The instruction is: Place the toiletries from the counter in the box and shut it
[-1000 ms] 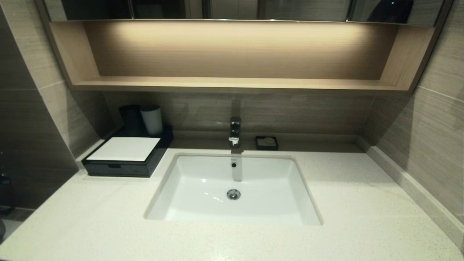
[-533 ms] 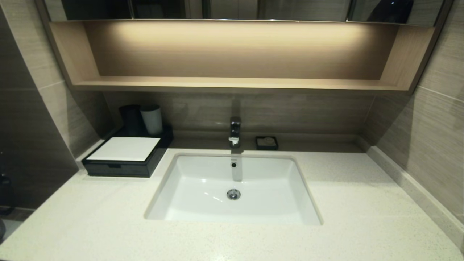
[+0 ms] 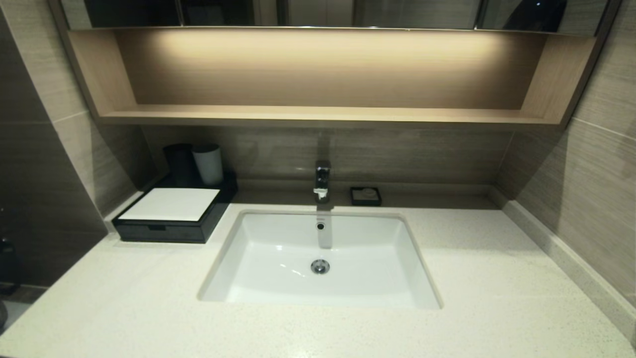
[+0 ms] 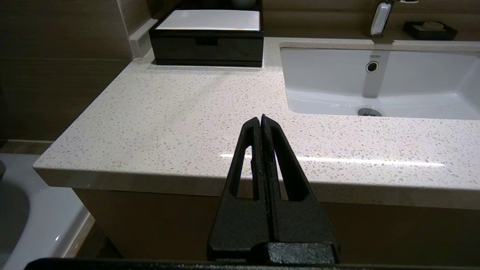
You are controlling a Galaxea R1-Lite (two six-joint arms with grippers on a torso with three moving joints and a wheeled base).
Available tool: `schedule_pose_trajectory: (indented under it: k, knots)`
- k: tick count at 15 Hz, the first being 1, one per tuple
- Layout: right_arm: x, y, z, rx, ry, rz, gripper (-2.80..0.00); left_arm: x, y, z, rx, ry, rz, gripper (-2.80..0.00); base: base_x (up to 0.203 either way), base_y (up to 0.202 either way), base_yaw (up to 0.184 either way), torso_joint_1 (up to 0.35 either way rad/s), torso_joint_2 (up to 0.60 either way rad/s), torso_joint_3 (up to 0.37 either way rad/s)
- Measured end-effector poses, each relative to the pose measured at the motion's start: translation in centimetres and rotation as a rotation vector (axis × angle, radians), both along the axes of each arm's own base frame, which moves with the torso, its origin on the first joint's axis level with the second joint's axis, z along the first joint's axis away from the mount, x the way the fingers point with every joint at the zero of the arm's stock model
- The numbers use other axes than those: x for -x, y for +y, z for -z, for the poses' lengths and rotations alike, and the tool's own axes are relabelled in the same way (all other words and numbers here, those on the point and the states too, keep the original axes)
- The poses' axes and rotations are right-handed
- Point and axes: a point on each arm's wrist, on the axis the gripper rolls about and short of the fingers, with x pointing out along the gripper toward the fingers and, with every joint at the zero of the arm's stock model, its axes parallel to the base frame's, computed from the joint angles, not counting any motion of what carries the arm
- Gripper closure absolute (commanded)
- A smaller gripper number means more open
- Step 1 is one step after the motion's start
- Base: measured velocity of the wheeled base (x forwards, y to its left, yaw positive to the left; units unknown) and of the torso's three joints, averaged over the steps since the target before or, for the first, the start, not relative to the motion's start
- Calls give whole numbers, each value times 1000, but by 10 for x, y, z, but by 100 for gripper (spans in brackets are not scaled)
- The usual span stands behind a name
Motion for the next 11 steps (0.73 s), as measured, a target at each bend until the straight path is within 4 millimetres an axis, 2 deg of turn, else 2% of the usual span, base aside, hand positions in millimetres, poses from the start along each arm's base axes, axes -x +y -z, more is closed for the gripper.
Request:
schedule_pose_trajectory:
  k: [11]
  knots:
    - [0, 0, 0, -1, -1, 0, 0, 0, 0, 0, 0, 0, 0, 0, 0, 0, 0, 0, 0, 0]
